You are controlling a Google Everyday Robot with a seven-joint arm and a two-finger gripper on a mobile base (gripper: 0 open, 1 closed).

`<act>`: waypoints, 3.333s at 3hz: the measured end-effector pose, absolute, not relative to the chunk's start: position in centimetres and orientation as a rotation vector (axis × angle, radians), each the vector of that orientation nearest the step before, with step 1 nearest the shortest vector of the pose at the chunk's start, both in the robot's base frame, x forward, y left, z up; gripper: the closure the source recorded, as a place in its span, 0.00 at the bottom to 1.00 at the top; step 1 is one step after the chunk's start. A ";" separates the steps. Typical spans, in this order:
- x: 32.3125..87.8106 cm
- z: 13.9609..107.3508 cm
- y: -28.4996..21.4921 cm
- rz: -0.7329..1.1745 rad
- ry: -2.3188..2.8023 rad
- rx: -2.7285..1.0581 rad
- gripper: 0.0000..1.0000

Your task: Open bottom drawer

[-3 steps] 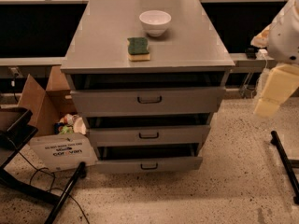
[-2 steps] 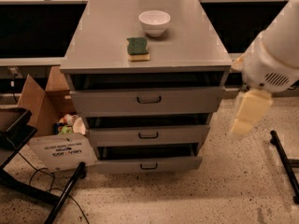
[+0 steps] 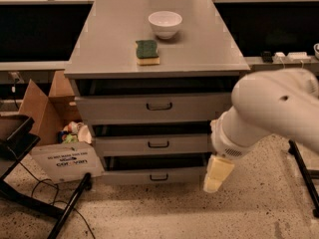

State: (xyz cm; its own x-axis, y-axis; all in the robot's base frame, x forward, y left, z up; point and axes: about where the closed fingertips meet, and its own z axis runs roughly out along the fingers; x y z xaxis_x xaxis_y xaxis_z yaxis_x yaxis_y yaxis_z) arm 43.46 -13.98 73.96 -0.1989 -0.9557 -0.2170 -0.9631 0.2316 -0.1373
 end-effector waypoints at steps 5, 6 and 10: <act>51.6 55.6 -7.4 0.063 2.016 -1.914 0.00; 54.3 50.8 -7.6 0.011 1.988 -1.945 0.00; 56.3 35.7 -8.9 0.113 2.092 -1.980 0.00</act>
Offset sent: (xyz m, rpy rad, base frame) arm 0.0048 0.0138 -0.0464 0.0511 -0.0121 -0.0111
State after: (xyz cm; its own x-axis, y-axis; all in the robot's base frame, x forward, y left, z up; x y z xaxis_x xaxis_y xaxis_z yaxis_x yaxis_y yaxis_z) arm 56.27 -8.95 35.74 -0.0384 -0.9703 -0.2390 -0.9904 0.0687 -0.1198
